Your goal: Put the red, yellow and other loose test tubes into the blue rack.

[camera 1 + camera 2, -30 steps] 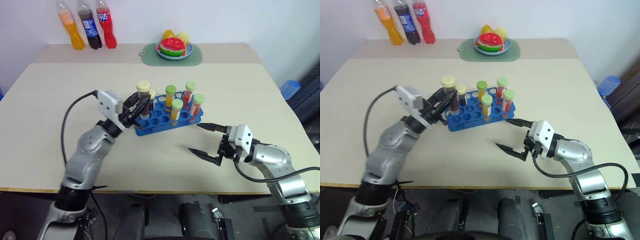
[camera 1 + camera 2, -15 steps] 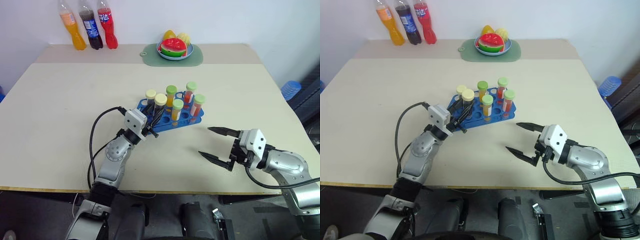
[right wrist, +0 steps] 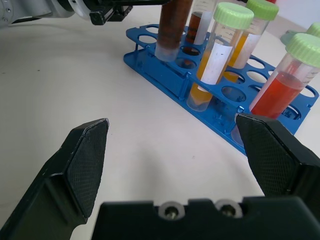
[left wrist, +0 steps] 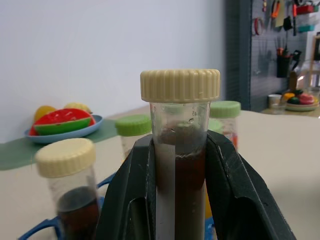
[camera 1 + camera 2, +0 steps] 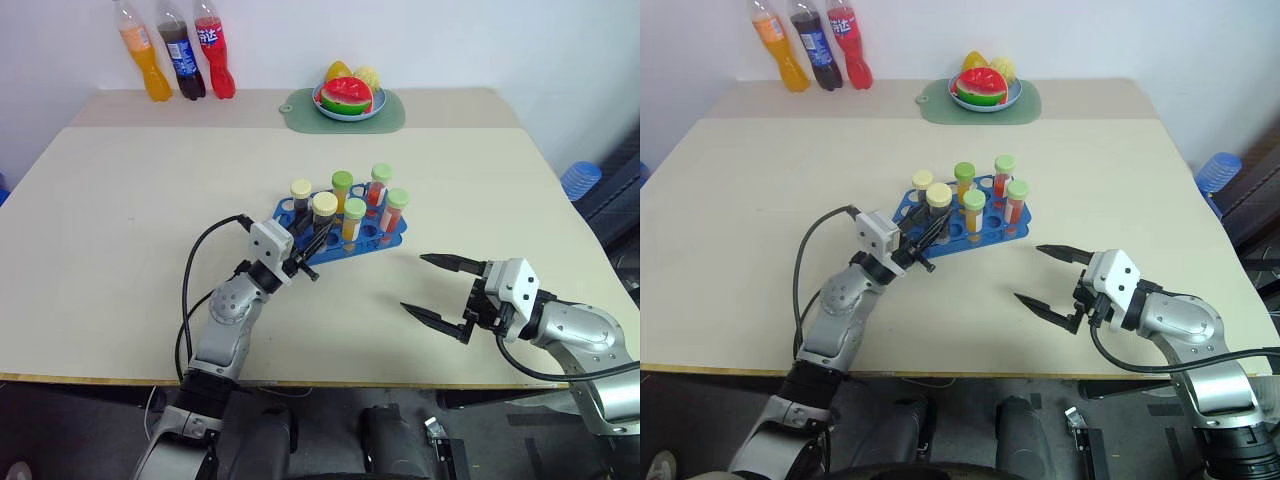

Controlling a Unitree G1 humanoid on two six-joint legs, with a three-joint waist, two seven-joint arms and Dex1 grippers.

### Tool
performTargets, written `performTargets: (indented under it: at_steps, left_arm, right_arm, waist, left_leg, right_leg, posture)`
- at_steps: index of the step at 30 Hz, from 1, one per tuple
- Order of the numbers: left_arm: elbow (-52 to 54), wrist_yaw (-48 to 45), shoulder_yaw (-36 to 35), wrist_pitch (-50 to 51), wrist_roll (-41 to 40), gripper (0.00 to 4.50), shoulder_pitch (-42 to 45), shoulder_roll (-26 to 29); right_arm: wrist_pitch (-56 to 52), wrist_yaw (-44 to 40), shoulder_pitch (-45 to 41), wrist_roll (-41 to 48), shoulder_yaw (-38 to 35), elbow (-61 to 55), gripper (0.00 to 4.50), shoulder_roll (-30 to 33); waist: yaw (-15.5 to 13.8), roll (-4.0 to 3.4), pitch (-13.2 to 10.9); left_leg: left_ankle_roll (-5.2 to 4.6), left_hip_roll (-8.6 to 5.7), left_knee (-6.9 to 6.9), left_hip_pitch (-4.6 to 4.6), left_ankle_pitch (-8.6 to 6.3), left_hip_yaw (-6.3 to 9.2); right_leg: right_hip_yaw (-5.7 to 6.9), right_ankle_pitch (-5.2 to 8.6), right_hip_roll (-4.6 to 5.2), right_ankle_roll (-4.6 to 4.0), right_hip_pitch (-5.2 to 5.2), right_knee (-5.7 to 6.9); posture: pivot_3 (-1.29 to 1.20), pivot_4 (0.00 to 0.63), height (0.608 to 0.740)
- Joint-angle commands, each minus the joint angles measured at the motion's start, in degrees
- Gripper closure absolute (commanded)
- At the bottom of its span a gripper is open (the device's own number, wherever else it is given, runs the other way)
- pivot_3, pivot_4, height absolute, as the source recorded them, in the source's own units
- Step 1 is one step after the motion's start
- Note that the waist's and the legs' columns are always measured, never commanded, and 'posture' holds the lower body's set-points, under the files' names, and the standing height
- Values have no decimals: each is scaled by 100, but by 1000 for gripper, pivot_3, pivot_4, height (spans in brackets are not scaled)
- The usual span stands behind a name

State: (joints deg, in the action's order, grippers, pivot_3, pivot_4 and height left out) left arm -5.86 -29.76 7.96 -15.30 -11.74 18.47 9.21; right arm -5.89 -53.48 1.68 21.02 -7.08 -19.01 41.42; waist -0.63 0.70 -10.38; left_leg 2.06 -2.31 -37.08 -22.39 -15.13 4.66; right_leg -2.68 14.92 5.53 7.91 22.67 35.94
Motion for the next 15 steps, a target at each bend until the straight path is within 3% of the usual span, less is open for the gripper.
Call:
performTargets:
  at_steps: [1,15]
  left_arm:
    - [-59,16,-67,51,113,3518,-85,54]
    - [-462,74,-75,-54,188,3518,110,-43]
  right_arm:
    - [65,35,-85,30,13,-133,0,-64]
    - [86,39,-106,31,56,-95,0,-84]
  waist:
    - [-1,0,0]
    - [-6,0,2]
  left_leg:
    - [0,0,0,0,0,0]
    - [0,0,-2,1,0,1]
  right_leg:
    - [0,0,0,0,0,0]
    - [1,0,0,0,-3,0]
  posture:
    - [0,150,740]
    - [0,150,740]
